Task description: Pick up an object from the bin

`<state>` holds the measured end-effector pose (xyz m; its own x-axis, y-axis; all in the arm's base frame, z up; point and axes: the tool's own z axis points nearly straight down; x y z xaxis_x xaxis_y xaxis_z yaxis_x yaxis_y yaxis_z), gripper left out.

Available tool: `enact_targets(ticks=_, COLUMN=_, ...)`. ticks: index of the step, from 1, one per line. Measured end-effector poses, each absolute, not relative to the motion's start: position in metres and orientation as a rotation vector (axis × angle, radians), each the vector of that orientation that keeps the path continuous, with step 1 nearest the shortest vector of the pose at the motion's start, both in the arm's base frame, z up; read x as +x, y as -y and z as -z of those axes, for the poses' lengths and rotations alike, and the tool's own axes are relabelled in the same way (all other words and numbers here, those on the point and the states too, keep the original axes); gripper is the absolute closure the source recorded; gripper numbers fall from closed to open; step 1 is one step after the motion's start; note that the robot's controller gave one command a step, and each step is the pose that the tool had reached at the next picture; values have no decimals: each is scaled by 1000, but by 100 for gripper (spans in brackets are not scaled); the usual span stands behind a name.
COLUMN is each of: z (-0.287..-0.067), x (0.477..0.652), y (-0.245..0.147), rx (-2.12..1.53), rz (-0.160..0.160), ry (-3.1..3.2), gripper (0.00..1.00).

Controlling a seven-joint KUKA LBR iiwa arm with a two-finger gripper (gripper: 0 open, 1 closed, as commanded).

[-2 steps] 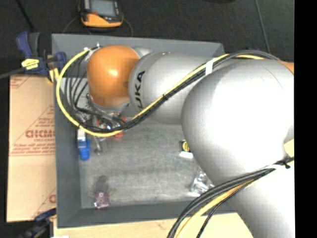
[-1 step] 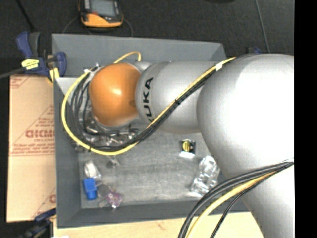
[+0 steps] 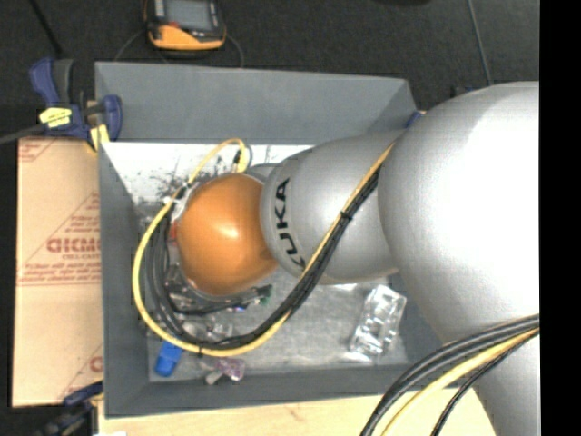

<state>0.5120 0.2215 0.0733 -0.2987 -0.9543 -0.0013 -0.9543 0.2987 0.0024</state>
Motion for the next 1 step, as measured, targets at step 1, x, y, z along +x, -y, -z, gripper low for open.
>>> enact_targets(ticks=1, z=-74, x=514, y=-221, rx=1856, rz=3, ry=2538, gripper=100)
